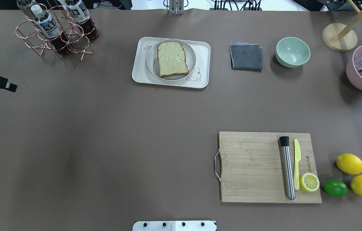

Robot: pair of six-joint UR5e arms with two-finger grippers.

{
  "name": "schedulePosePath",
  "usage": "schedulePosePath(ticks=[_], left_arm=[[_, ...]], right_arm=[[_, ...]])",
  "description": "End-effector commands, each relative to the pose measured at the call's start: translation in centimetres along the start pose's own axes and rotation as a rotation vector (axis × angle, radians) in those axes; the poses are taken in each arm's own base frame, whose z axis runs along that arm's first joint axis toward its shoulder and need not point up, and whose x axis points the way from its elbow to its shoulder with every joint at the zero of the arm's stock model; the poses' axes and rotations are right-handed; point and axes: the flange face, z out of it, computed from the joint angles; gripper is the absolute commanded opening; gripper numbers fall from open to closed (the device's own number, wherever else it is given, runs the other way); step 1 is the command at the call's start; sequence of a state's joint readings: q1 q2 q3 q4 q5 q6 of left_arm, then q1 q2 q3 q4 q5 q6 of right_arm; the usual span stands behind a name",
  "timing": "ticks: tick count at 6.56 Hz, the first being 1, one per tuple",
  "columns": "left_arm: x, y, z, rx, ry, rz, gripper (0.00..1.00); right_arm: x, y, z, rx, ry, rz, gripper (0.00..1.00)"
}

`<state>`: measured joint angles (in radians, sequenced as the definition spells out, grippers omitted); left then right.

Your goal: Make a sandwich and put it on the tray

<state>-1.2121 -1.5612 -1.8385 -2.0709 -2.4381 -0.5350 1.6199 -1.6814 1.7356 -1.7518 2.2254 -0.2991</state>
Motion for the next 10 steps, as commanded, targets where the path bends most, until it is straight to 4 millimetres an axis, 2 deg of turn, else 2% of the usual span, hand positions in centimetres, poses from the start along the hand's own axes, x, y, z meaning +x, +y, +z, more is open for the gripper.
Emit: schedulePosePath(ticks=[1, 3, 4, 5, 6, 8, 10], left_arm=[[-6.9, 1.3, -5.6, -0.005, -0.081, 0.101, 0.99], [-10.8, 1.2, -9.3, -0.086, -0.172, 0.175, 0.99], [-13.5, 1.7, -9.7, -0.166, -0.264, 0.188, 0.99], [-17.4, 4.2, -8.9, -0.251, -0.348, 0.184, 0.99], [-20.7, 7.5, -8.8, -0.28, -0.352, 0.114, 0.99], [-22.8, 8.8, -9.9, -0.267, -0.348, 0.046, 0.99], [-23.3, 9.1, -9.7, -0.271, -0.349, 0.033, 0.99]], right_arm=[[0.2, 0.0, 0.2, -0.004, 0.0, 0.003, 1.0], [0.3, 0.2, 0.5, -0.01, -0.002, 0.008, 1.0], [0.4, 0.4, 0.7, -0.013, -0.004, 0.011, 1.0], [0.5, 0.6, 0.8, -0.017, -0.005, 0.013, 1.0], [0.5, 0.7, 0.9, -0.018, -0.006, 0.014, 1.0], [0.5, 0.6, 0.8, -0.016, -0.004, 0.012, 1.0], [0.3, 0.1, 0.4, -0.009, -0.002, 0.007, 1.0]])
